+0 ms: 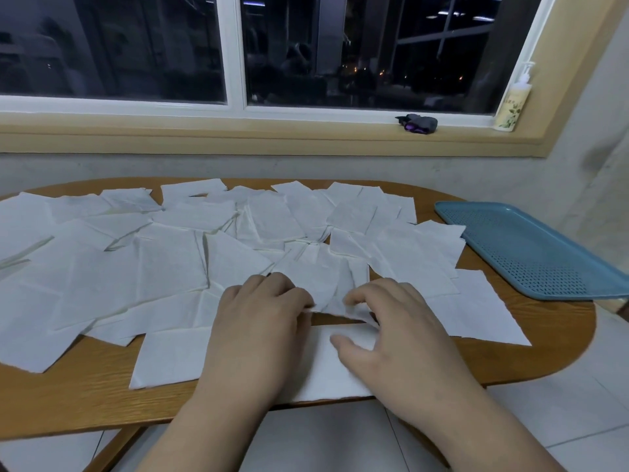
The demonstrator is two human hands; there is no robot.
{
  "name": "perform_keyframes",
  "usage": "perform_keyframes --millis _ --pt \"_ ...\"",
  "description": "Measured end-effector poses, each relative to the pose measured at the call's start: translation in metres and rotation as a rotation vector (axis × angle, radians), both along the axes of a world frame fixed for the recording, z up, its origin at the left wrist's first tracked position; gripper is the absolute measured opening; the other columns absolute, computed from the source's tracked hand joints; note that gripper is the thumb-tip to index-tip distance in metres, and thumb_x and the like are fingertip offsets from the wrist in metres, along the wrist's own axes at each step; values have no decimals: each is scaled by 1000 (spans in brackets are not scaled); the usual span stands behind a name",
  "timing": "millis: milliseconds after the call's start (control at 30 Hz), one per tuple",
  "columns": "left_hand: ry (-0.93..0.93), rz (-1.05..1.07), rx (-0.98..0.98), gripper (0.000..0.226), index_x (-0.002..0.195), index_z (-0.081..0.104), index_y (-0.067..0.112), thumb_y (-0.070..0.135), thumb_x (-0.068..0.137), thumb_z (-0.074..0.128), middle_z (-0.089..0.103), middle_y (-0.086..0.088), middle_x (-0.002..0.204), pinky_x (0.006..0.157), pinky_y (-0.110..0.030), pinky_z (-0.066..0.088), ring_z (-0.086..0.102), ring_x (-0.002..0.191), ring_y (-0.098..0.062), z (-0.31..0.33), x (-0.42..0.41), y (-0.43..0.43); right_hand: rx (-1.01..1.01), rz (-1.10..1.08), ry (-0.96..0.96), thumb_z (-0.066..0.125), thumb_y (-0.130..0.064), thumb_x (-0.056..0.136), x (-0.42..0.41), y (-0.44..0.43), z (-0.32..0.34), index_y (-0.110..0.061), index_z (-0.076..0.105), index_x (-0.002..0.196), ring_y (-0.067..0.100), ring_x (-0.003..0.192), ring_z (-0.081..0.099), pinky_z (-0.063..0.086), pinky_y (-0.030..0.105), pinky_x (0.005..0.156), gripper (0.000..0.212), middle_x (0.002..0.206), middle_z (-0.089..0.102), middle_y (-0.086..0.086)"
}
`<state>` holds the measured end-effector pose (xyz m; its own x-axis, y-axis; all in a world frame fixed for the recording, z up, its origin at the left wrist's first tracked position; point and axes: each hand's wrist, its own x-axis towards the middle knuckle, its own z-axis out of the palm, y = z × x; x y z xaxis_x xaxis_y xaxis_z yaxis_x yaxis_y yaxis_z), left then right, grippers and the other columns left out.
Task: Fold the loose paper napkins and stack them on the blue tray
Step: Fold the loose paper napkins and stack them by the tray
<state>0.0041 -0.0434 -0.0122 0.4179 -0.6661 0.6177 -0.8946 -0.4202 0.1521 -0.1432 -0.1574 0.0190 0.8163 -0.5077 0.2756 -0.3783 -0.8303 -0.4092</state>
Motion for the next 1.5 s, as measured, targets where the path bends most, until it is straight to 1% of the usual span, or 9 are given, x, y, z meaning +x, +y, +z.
perform_keyframes --millis 133,267,367,600,733,867,1100,1367,1500 --pt "-74 -131 25 22 84 71 33 29 76 51 61 14 81 65 -33 41 59 76 -19 12 -6 9 21 -59 0 65 -48 83 -14 -3 -13 -44 26 144 -8 133 11 22 24 117 73 131 17 -34" --pt "-135 -258 44 21 90 70 33 29 79 52 62 14 87 70 -32 37 58 81 -18 21 -15 21 -40 -30 -261 54 -28 81 -22 -4 -26 -31 65 112 -5 123 36 43 33 105 33 121 40 -27" --pt "-167 -303 57 20 94 70 32 26 82 54 63 13 90 74 -28 30 58 84 -18 21 -13 32 -39 39 -397 51 -25 80 -32 -4 -30 -24 69 87 4 119 48 49 37 93 19 116 56 -15" --pt "-181 -353 163 22 95 72 29 26 82 55 63 11 92 75 -34 38 57 88 -18 2 -12 61 -75 347 -382 64 -18 81 -46 7 -23 -18 69 89 12 102 57 48 34 87 10 97 62 -11" --pt "-91 -348 167 24 97 73 30 27 82 55 64 12 96 83 -33 38 57 94 -14 -10 -7 73 12 304 -14 71 -56 78 -55 1 -27 -47 49 132 -8 142 11 22 18 113 60 143 25 -32" --pt "-72 -329 167 20 98 72 29 28 82 60 65 12 97 85 -31 38 60 94 -15 -13 -4 79 -26 271 117 75 -59 75 -57 -13 -33 -51 32 142 -8 144 -19 6 26 120 80 153 2 -31" --pt "-68 -306 171 20 97 74 28 30 84 59 66 10 98 88 -33 41 62 97 -17 -13 -4 81 -42 345 -185 57 -31 86 -46 -9 -46 -36 68 97 4 148 19 29 32 114 16 143 45 -18" --pt "-80 -235 119 22 92 74 21 19 80 55 68 6 95 86 -30 37 58 95 -18 -10 -5 81 -123 452 -410 70 -10 77 -48 12 -25 -16 63 74 17 116 57 44 31 92 10 105 65 -4" --pt "40 -252 179 32 104 72 26 21 77 56 63 10 104 89 -37 43 58 104 -15 -6 -17 89 -123 503 -303 65 -14 78 -48 14 -29 -21 59 75 7 85 52 38 24 82 10 83 57 -13"
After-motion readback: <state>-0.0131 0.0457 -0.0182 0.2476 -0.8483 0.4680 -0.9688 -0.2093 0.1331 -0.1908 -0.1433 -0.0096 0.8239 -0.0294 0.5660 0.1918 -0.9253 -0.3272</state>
